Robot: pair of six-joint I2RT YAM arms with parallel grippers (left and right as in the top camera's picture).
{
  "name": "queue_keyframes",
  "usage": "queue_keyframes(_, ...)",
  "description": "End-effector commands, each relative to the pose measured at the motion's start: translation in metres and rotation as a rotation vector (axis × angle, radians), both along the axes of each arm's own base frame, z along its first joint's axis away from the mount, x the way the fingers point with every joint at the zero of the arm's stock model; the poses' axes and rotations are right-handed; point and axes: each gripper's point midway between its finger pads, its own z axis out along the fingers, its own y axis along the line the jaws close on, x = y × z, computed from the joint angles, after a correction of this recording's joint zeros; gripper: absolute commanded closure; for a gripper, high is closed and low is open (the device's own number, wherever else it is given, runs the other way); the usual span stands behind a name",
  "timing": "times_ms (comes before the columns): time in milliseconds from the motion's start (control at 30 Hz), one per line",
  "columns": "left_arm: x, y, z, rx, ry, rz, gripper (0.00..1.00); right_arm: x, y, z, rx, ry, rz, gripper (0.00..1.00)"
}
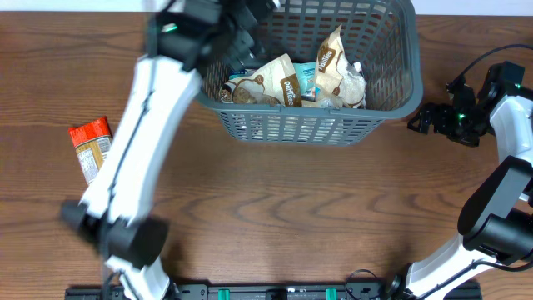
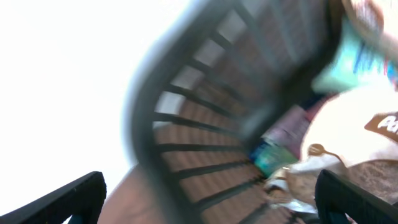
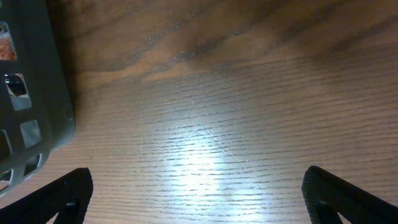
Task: Pack container
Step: 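Move the left gripper back to the spaghetti packet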
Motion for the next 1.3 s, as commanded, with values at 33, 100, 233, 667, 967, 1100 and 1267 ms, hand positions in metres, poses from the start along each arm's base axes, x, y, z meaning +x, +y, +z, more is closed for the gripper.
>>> queue_keyframes(33, -0.036, 0.05, 0.09, -0.059, -0.201, 0.136, 0.01, 0.0, 0.003, 0.0, -0.005, -0.001, 0.019, 0.01)
queue_keyframes(100, -0.047, 0.099, 0.11, -0.1, -0.254, 0.353, 0.01, 0.0, 0.003, 0.0, -0.007, -0.003, 0.019, 0.01)
queue_keyframes(233, -0.075, 0.183, 0.096, -0.228, -0.179, 0.722, 0.01, 0.0, 0.003, 0.0, -0.006, -0.004, 0.019, 0.01)
queue_keyframes(667, -0.159, 0.321, -0.054, -0.436, 0.202, 1.456, 0.02, 0.001, 0.003, 0.0, -0.008, -0.007, 0.019, 0.01)
queue_keyframes(967, -0.189, 0.307, -0.172, -0.458, 0.356, 1.543, 0.01, 0.0, 0.003, 0.0, -0.006, -0.003, 0.019, 0.01)
queue_keyframes(1100, -0.19, 0.303, -0.211, -0.453, 0.418, 1.544, 0.01, 0.0, 0.003, 0.0, -0.005, -0.003, 0.019, 0.01)
queue_keyframes(1267, -0.177, 0.302, -0.232, -0.468, 0.473, 1.49, 0.01, 0.0, 0.003, 0.0, -0.006, -0.004, 0.02, 0.01)
